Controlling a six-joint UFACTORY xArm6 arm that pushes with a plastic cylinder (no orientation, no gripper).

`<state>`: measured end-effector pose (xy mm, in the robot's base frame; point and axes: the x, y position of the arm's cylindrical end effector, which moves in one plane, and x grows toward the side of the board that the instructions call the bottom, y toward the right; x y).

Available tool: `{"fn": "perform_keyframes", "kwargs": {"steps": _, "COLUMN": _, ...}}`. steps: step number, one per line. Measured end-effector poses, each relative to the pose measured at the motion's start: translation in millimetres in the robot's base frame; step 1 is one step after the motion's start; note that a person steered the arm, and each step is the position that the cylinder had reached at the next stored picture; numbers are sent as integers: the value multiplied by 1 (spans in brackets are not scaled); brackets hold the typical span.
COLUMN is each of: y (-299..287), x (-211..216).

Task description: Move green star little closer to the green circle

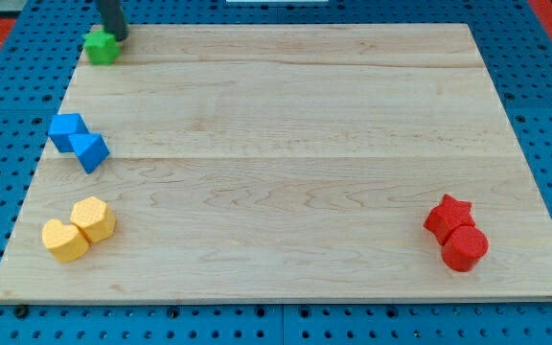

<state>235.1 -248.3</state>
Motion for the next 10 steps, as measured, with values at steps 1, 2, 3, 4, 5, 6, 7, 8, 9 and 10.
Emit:
{"fn": "perform_keyframes", "kwargs": {"steps": 1, "y": 23, "x": 41}}
{"fn": "perform_keyframes", "kwargs": {"steps": 2, "y": 72, "x": 61}}
{"fn": "perform_keyframes", "kwargs": {"steps": 3, "y": 5, "x": 105}}
{"fn": "perform_keyframes", "kwargs": {"steps": 4, "y": -56, "x": 102}}
{"fn": "perform_keyframes", "kwargs": {"steps": 5, "y": -36, "x": 77}}
{"fn": "perform_keyframes", "kwargs": {"steps": 6, "y": -12, "x": 62}}
{"fn": "perform_keyframes", "kwargs": {"steps": 7, "y": -30, "x": 77}}
{"fn": "perform_keyframes", "kwargs": {"steps": 8, "y": -56, "x": 78}}
{"fn": "perform_keyframes", "kwargs": {"steps": 9, "y": -7, "x": 50}}
{"fn": "perform_keyframes", "kwargs": {"steps": 10, "y": 25, "x": 25}}
